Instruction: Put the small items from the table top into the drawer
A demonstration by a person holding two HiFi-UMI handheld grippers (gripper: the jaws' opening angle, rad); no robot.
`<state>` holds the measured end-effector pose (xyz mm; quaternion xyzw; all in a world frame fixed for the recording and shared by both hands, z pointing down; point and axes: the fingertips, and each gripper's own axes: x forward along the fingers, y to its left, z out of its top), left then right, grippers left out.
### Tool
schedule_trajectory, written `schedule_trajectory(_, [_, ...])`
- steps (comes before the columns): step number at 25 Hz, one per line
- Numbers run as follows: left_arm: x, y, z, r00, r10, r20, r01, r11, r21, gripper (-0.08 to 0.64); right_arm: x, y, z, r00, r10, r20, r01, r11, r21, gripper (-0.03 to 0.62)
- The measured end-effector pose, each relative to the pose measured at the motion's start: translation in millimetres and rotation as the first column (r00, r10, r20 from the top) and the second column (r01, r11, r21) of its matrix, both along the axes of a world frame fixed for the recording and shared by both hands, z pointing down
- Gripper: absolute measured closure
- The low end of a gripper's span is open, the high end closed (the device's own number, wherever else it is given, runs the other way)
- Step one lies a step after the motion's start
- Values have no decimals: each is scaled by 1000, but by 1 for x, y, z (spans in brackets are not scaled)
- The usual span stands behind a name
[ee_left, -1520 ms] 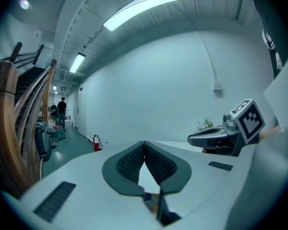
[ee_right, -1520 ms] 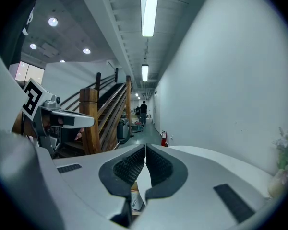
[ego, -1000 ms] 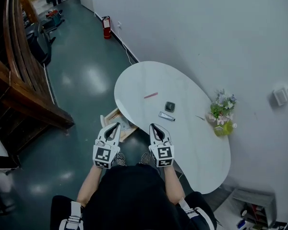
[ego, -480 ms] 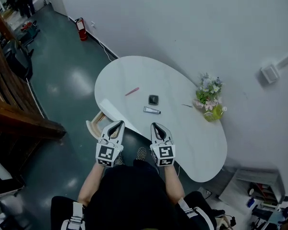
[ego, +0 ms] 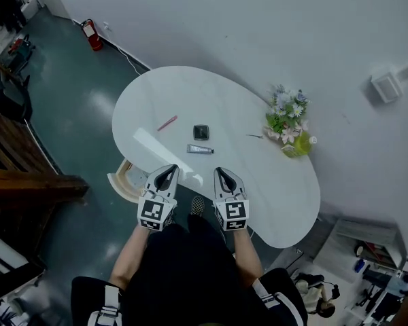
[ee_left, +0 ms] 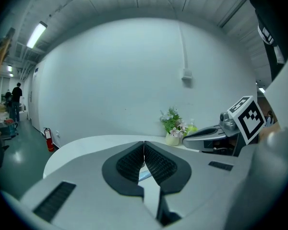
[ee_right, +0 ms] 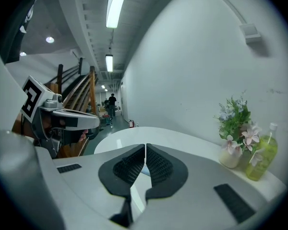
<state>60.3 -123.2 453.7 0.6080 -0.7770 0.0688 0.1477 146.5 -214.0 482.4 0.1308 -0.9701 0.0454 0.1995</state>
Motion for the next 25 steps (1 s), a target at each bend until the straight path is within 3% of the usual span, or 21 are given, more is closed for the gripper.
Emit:
schedule_trajectory(12, [-9, -54, 77, 998, 9, -68, -15, 995, -95, 540, -26, -42, 76, 994, -65, -85, 60, 996, -64, 560])
schedule_trajectory(25, [-22, -60, 128, 993, -18, -115, 1, 989, -148, 540, -54, -50, 136, 979, -160, -128, 147, 984, -103, 558])
